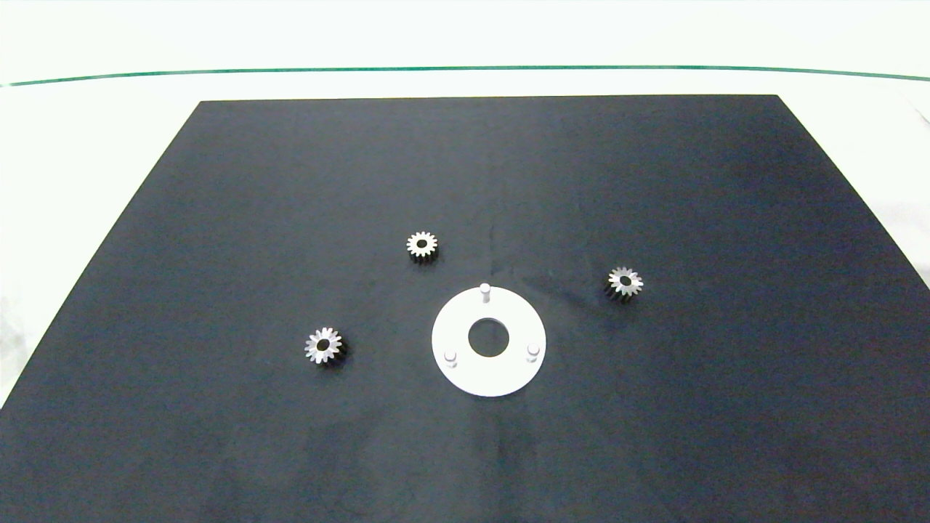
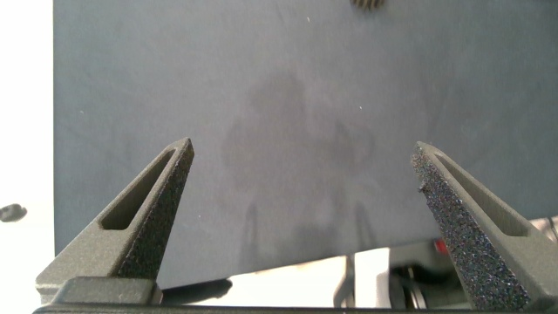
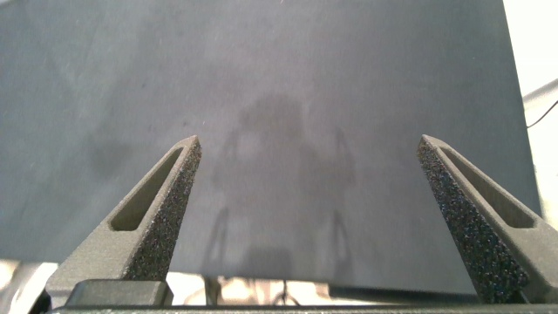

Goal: Install three planetary gears onto the carrier pins

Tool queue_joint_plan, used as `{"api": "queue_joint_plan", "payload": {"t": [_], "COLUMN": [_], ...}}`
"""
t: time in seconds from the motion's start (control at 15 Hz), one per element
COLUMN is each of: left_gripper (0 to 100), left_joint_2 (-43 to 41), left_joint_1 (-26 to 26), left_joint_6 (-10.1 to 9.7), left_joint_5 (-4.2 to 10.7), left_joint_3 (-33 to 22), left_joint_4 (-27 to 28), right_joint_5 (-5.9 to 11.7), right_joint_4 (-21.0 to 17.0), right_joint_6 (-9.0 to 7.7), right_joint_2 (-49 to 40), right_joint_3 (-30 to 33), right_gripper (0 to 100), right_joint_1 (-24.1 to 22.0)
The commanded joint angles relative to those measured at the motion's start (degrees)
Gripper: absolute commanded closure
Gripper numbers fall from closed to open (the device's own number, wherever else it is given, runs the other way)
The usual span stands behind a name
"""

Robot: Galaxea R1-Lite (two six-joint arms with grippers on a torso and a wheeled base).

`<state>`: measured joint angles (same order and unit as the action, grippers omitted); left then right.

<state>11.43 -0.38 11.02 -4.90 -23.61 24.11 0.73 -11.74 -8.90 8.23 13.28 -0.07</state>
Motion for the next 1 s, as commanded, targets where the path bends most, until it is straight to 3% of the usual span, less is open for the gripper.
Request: {"api": "queue_joint_plan", "payload": {"t": [0.07, 0.47, 0.8, 1.0], "left_gripper": [0, 0, 0, 0], "left_joint_2": [13.9, 30.7, 46.1, 49.0], "left_joint_1": [-0.7, -0.7, -0.8, -5.0], "left_joint_6": [0.41, 0.41, 0.41, 0.05], "left_joint_5": [-0.20, -0.02, 0.15, 0.07], "left_joint_3": [-9.1, -15.8, -26.6, -25.6], "left_joint_4": [4.4, 3.3, 1.7, 3.2], "right_joint_5": [0.06, -0.82, -0.29, -0.12], "right_joint_4": [-5.0, -4.3, -4.2, -4.2], "right_joint_6": [-0.77, -1.03, -1.38, -3.93], "right_joint_2": [10.3, 27.8, 40.2, 43.1], "right_joint_3": [8.3, 15.7, 25.1, 25.2], "right_gripper": [0, 0, 0, 0], "right_joint_1": [1.1, 2.0, 5.8, 5.8]}}
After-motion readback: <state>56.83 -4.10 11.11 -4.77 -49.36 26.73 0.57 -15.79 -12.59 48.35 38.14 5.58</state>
